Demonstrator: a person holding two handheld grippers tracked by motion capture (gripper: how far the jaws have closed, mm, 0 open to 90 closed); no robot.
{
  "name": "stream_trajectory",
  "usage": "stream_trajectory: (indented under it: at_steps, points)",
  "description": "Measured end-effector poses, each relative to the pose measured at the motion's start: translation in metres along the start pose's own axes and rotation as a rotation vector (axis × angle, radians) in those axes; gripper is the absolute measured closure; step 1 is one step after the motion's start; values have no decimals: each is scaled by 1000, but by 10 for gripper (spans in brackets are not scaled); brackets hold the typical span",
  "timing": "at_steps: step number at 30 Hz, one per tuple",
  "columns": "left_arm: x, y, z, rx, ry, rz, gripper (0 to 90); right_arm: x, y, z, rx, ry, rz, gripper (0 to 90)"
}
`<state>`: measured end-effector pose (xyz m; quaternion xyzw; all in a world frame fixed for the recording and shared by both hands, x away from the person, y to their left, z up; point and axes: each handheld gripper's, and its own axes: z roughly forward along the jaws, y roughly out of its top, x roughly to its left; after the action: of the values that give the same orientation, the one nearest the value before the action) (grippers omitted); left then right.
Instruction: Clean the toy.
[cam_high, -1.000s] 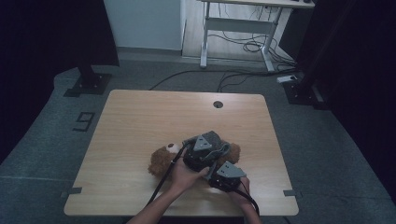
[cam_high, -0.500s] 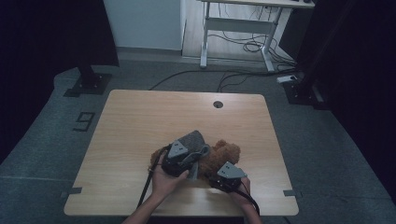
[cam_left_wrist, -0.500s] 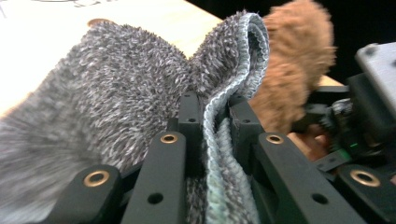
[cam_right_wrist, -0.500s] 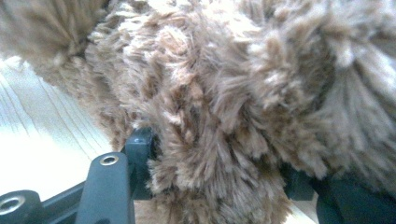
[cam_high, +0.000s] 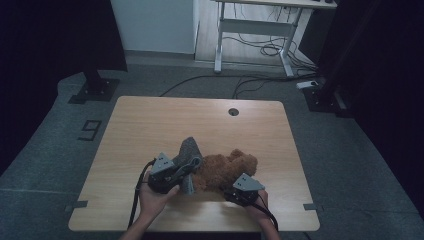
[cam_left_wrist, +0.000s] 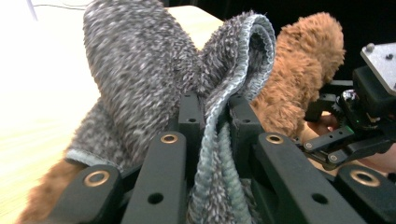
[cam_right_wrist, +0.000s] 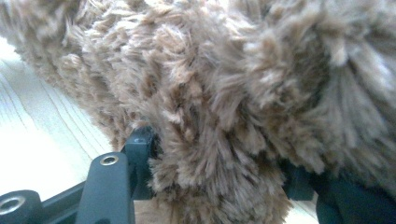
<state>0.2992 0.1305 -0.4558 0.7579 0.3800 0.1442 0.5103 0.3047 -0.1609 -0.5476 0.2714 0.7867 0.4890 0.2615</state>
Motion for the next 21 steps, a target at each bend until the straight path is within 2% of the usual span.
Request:
stream_trajectory:
  at_steps: [3,6,11,14,15,18,21]
  points:
    - [0,7,0,-2,2,-14,780,0,0,1,-2,-8,7,427]
    - [-9,19,8,0,-11,11,778,1,1,2,2,-23,9,433]
    - [-44,47,36,13,-67,83,775,1,1,3,5,-31,18,434]
    - [-69,58,61,50,-94,134,774,1,1,3,6,-35,13,434]
    - [-77,60,72,74,-100,151,774,1,1,3,7,-36,12,434]
    - [-89,56,96,132,-101,179,772,0,1,3,8,-32,20,434]
    - [-86,45,105,157,-107,168,771,-1,0,3,13,-29,32,437]
